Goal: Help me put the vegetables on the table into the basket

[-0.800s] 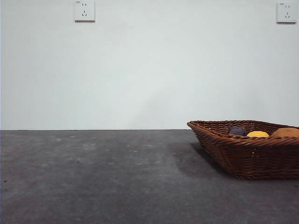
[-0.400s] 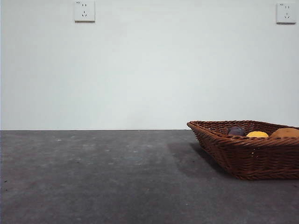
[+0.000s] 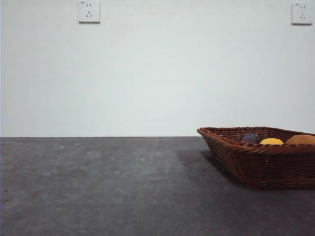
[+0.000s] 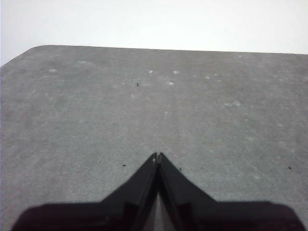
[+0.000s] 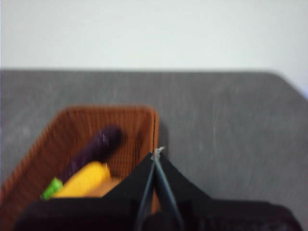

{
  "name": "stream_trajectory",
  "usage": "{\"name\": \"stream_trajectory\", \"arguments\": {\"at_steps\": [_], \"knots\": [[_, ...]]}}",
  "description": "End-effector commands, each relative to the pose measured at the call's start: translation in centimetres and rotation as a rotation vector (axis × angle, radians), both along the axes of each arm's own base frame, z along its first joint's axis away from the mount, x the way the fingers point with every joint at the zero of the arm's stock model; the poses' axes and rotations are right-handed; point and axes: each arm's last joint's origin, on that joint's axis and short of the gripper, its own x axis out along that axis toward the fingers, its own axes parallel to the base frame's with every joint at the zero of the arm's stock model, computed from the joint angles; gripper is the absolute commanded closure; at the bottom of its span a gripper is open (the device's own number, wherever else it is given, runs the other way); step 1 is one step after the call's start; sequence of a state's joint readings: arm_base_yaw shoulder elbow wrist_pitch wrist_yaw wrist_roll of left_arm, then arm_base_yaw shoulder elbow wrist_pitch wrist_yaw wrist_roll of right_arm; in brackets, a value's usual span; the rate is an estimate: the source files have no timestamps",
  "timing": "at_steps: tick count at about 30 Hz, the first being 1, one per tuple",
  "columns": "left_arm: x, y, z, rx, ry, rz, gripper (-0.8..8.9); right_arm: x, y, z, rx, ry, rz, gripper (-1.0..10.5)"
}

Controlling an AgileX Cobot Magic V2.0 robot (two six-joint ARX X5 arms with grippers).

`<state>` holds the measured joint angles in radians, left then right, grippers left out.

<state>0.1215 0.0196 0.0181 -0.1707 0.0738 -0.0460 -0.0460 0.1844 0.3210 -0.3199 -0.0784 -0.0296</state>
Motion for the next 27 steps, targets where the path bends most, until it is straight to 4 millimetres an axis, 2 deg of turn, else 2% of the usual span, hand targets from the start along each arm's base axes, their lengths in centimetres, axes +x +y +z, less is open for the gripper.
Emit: {"name": "stream_trajectory", "arguments": {"at_steps": [1, 6, 13, 27], "knots": [[0.1, 0.0, -0.3, -0.007, 0.004, -0.001, 8.17, 0.2, 0.0, -2.3, 0.059, -0.002, -0.011, 9.5], [0.1, 0.0, -0.3, -0.007, 0.005, -0.001, 8.17, 0.3, 0.0, -5.0, 0.079, -0.008, -0.014, 9.5], [0.1, 0.0, -0.3, -0.007, 0.005, -0.001, 8.17, 0.4, 0.0, -7.6, 0.081, 0.021, -0.014, 9.5], [0.1, 0.0, -0.4, -0.008, 0.014, -0.001, 8.17, 0.5, 0.0, -7.5, 0.079, 0.011, -0.015, 9.5]]}}
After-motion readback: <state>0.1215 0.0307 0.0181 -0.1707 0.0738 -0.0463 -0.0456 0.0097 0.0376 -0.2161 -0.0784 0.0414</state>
